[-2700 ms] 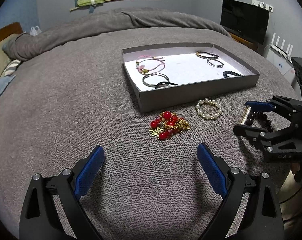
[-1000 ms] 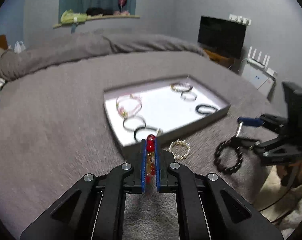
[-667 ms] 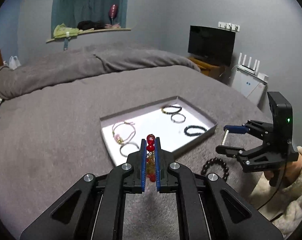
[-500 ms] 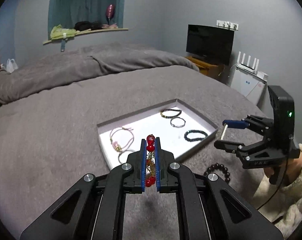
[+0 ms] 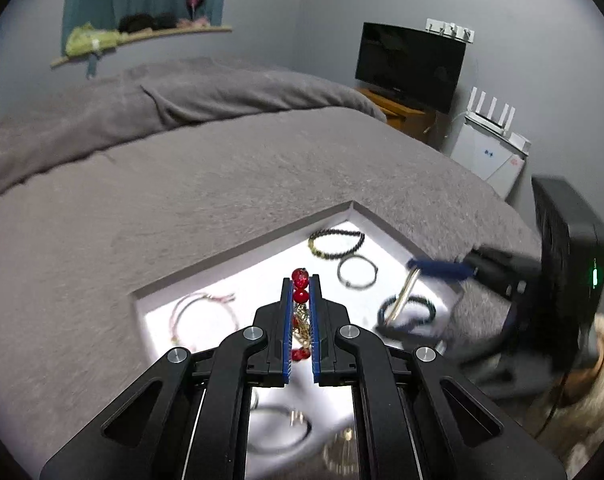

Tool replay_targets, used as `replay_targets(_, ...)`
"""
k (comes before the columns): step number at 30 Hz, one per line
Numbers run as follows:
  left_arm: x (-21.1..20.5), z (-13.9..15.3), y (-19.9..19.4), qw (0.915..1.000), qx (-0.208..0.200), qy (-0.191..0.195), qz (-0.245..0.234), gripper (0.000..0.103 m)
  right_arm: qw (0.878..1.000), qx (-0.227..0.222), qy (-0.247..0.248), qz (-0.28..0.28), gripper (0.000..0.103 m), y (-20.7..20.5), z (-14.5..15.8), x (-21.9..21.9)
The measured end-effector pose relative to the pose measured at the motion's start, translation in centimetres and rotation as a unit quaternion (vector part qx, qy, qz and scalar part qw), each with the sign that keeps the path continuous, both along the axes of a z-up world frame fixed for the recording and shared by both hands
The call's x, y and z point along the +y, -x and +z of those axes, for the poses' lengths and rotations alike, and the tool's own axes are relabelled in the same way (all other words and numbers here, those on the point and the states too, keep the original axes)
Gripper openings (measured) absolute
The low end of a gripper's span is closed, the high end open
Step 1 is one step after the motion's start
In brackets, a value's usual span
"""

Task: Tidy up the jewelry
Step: 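Carry the red-bead charm and pearl hairpin into the tray with both grippers, then open both grippers to release the items in the tray and withdraw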

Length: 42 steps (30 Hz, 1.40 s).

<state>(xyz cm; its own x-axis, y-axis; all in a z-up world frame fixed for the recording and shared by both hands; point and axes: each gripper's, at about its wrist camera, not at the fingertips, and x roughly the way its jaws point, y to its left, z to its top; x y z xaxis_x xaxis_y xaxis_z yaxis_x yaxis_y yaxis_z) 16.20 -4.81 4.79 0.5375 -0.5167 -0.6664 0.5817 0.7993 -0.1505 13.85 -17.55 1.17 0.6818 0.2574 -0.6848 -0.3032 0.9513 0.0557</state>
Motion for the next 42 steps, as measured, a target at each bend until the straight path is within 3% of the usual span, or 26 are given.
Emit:
replay_targets(4,-0.9,-1.4,-3.4,0.9992,0.039,0.013,-0.004,0.008,1.000,0.022,0.009,0.005,0.070,-2.6,-0.9,1.6)
replay_targets(9,-1.6,-4.1,-6.9,0.9968,0.079,-0.010,0.008,0.008,0.997,0.078,0.014,-0.001,0.070,-5.6,-1.9,2.7)
replay_targets(13,-1.5,-5.2,-8.2,0.9957,0.083,-0.036,0.018,0.008,0.995,0.092,0.027,-0.008,0.070,-6.4,-2.6,3.3)
replay_targets(23,-1.3,-6.2,-8.9,0.9940,0.091,-0.049,0.037,0.009,0.994,0.105,0.025,-0.017,0.070,-6.6,-3.8,2.9)
replay_targets(25,-1.3,-6.2,-8.9,0.9940,0.089,-0.050,0.040,0.013,0.994,0.105,0.025,-0.015,0.070,-6.6,-3.8,2.8)
replay_targets(27,-1.2,-5.8,-8.7,0.9944,0.081,-0.050,0.046,0.026,0.994,0.104,0.024,-0.014,0.071,-6.6,-3.7,2.8)
replay_targets(32,-0.9,-4.8,-7.9,0.9951,0.075,-0.043,0.048,0.026,0.995,0.098,0.021,-0.015,0.072,-5.6,-3.2,2.2)
replay_targets(34,-0.7,-4.3,-7.4,0.9954,0.069,-0.043,0.050,0.029,0.996,0.091,0.018,-0.016,0.078,-4.9,-2.7,2.0)
replay_targets(42,0.2,-2.5,-4.2,0.9961,0.040,-0.046,0.064,0.064,0.997,0.065,0.012,-0.027,0.082,-1.2,-1.1,0.3)
